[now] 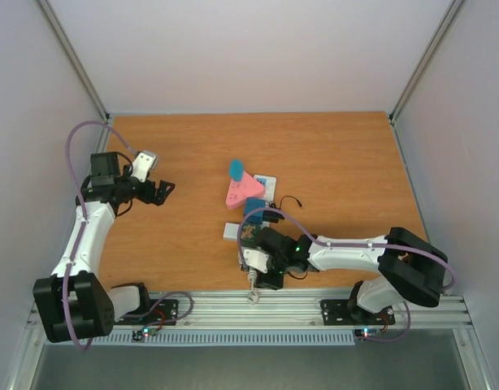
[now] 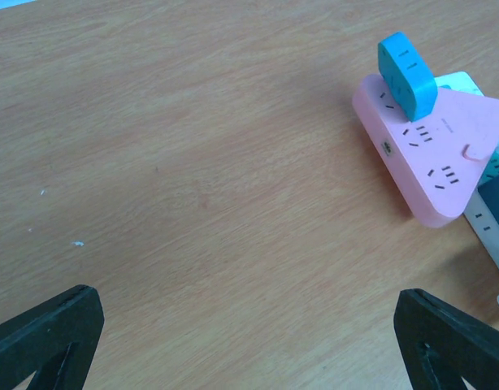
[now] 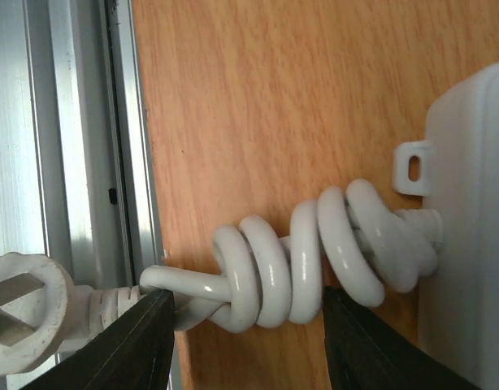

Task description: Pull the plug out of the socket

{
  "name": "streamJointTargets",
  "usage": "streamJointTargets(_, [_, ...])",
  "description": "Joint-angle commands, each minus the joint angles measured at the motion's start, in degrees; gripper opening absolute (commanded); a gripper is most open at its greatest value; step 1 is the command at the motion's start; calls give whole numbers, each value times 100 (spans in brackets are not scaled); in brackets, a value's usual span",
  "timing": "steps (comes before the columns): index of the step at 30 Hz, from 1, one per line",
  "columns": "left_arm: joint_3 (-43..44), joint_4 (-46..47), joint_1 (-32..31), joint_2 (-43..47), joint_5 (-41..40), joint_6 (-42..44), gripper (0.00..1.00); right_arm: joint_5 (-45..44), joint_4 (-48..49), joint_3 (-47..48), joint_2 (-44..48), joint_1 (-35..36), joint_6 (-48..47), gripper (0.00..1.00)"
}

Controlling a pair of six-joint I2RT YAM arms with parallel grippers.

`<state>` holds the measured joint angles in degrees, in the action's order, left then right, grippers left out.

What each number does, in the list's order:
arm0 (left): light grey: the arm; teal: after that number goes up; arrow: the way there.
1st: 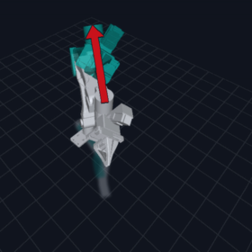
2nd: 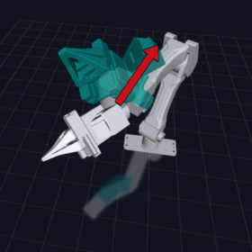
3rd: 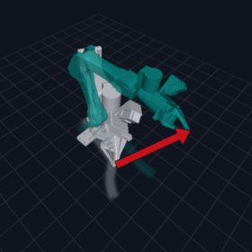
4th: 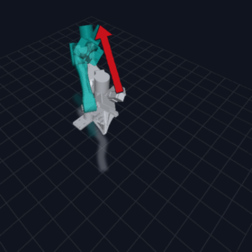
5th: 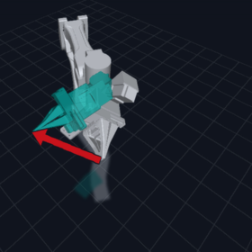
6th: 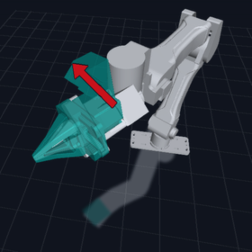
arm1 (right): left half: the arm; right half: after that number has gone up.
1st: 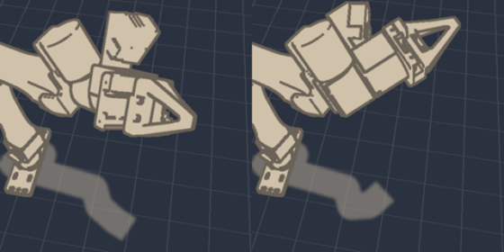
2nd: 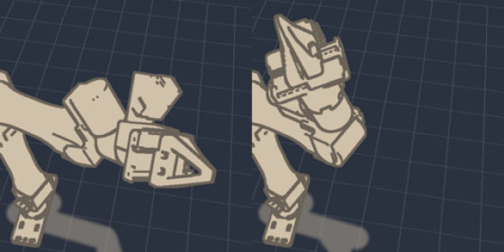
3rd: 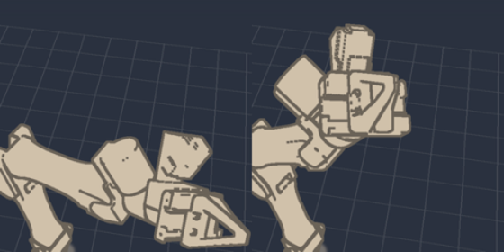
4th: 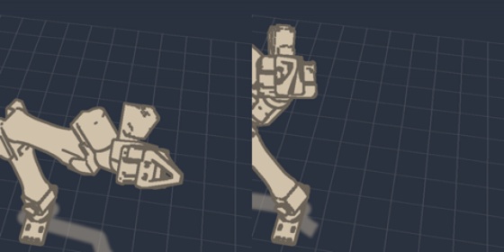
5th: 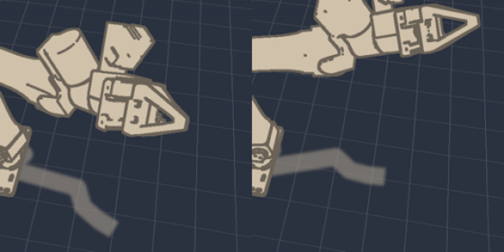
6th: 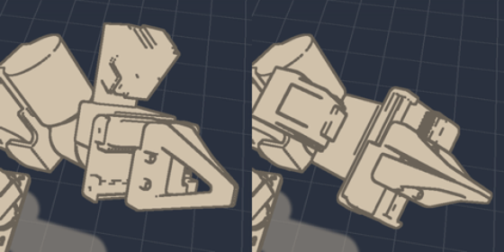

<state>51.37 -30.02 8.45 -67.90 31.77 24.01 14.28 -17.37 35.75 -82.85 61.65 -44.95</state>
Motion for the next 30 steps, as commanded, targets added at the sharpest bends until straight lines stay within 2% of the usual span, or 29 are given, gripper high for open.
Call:
streamJointTargets(1, [49, -129, -61, 145, 227, 362, 100, -607, 439, -79, 88, -600, -141, 50])
streamJointTargets(10, [-141, -372, -441, 148, 500, 942, 100, -502, 377, -170, 526, -1562, -313, 51])
streamJointTargets(21, [-361, -629, -774, 162, 918, 1696, 100, 387, -735, 416, 1324, -1850, -750, 56])
streamJointTargets(25, [-520, -640, -818, 213, 1051, 1985, 100, 460, -903, 858, 1257, -2052, -1051, 56])
streamJointTargets(30, [-656, -631, -1177, 259, 1099, 2232, 100, 513, -970, 1544, 794, -2231, -1413, 60])
